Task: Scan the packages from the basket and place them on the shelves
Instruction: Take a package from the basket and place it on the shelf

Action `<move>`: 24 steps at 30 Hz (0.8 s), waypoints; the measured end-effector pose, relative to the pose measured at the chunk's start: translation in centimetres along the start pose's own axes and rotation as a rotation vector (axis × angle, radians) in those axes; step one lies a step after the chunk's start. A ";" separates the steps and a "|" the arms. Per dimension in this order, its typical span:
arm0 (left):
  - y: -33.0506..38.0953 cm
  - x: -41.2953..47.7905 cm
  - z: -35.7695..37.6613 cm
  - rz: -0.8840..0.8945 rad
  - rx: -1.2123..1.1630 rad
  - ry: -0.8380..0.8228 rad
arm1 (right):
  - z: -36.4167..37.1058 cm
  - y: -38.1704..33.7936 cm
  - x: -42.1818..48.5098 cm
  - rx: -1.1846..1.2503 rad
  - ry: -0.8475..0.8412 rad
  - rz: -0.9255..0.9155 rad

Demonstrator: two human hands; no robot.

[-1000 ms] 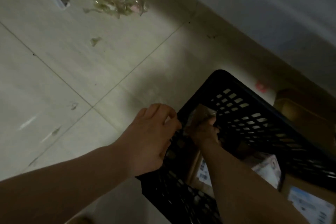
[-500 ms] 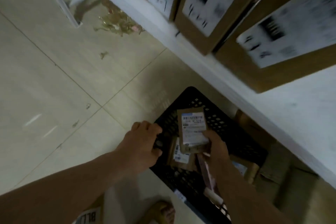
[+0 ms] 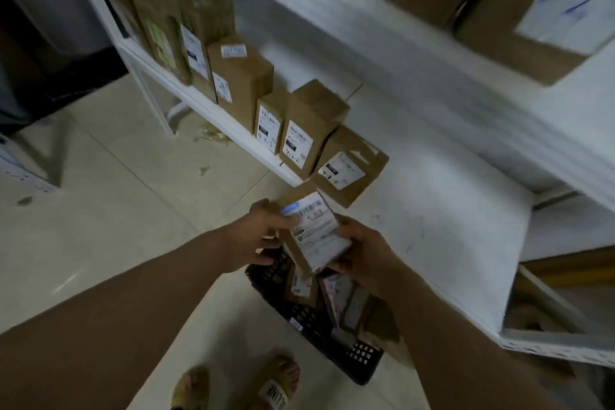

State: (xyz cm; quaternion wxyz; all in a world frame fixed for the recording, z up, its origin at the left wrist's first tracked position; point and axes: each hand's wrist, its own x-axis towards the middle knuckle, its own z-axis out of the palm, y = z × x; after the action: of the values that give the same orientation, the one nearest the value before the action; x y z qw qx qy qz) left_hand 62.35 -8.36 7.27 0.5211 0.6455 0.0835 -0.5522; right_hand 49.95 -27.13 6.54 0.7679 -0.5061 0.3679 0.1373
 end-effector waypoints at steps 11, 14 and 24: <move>3.0 -15.4 4.6 0.353 -0.017 -0.194 | 1.7 -3.1 -16.6 0.063 -0.052 -0.248; 1.7 -19.2 5.1 0.413 0.001 -0.232 | 3.0 -2.5 -20.6 0.077 -0.062 -0.287; -0.5 -30.1 7.5 0.473 0.343 -0.117 | 3.9 -1.1 -34.2 -0.048 0.133 -0.381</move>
State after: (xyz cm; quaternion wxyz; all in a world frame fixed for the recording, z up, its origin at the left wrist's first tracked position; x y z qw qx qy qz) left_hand 46.02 0.19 32.18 0.5223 0.6928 -0.1940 -0.4579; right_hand 28.60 -18.69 32.25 0.7419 -0.5926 0.3119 -0.0357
